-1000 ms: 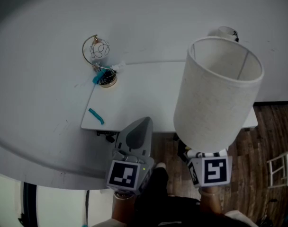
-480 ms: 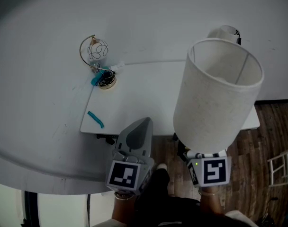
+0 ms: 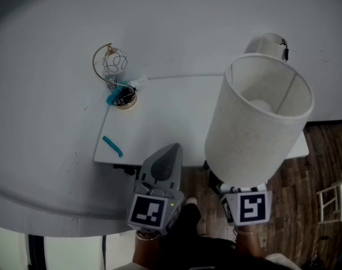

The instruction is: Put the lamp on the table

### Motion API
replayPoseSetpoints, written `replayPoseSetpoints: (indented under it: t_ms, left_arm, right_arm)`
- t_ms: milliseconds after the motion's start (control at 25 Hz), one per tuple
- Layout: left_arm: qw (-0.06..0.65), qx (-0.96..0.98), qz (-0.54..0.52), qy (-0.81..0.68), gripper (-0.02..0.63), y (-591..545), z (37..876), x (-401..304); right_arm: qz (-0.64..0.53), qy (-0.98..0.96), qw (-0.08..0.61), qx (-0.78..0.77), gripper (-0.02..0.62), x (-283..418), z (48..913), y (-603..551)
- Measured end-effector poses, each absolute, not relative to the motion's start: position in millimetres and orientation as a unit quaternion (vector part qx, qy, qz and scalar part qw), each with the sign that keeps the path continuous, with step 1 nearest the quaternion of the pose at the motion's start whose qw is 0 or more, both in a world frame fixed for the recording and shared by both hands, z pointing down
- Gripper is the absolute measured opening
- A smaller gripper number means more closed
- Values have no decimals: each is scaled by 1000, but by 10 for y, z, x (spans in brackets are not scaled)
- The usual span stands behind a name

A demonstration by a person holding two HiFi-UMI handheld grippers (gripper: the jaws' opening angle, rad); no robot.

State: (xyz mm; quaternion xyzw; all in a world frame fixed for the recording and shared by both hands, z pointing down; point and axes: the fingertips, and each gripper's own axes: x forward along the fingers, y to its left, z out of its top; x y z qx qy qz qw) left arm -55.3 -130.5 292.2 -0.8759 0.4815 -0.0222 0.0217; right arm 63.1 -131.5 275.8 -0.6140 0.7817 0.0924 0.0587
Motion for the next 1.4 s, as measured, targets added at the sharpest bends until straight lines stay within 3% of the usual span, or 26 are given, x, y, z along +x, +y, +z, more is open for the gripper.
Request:
replayPoseSetpoints:
  t_ms: [1400]
  left_arm:
    - [13, -877, -22, 480, 3, -2300, 2944, -599]
  right_arm:
    - [93, 787, 61, -607, 66, 581, 2901, -2267]
